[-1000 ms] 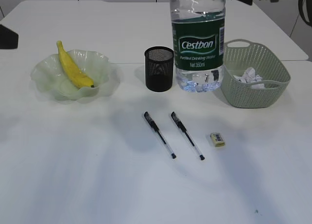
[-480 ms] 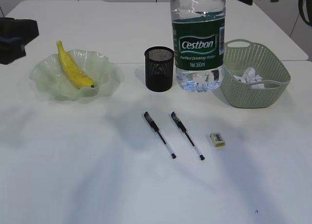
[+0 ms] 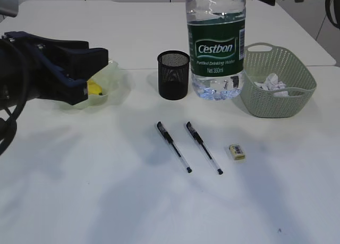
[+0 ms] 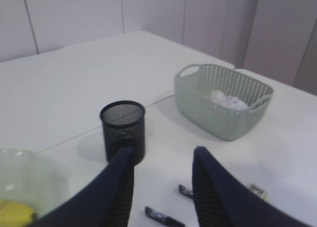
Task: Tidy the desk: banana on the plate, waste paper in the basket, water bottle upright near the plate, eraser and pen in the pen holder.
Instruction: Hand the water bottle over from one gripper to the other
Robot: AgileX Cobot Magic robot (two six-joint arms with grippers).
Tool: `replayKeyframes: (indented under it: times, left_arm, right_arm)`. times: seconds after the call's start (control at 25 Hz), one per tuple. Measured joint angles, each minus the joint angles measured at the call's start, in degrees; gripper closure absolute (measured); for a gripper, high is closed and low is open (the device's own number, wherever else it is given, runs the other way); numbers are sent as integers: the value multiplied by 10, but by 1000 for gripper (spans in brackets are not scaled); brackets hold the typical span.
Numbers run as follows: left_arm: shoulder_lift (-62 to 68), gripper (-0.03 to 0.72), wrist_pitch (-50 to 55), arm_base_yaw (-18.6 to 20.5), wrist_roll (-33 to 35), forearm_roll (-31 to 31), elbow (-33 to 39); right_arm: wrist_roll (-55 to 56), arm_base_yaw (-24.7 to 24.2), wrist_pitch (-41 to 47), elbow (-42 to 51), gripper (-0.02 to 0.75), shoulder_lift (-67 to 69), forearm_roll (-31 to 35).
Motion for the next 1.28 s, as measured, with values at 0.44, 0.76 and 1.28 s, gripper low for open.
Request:
replayKeyframes:
  times: [0.44, 0.76, 1.28]
  left_arm:
    - [39, 423, -221, -1, -305, 304, 0]
    - [67, 422, -251, -1, -315, 332, 0]
    - [160, 85, -305, -1, -318, 283, -55]
  right_arm:
    - [0, 0, -1, 0, 376, 0, 0]
    - [0, 0, -1, 0, 376, 0, 0]
    - [0, 0, 0, 0, 377, 0, 0]
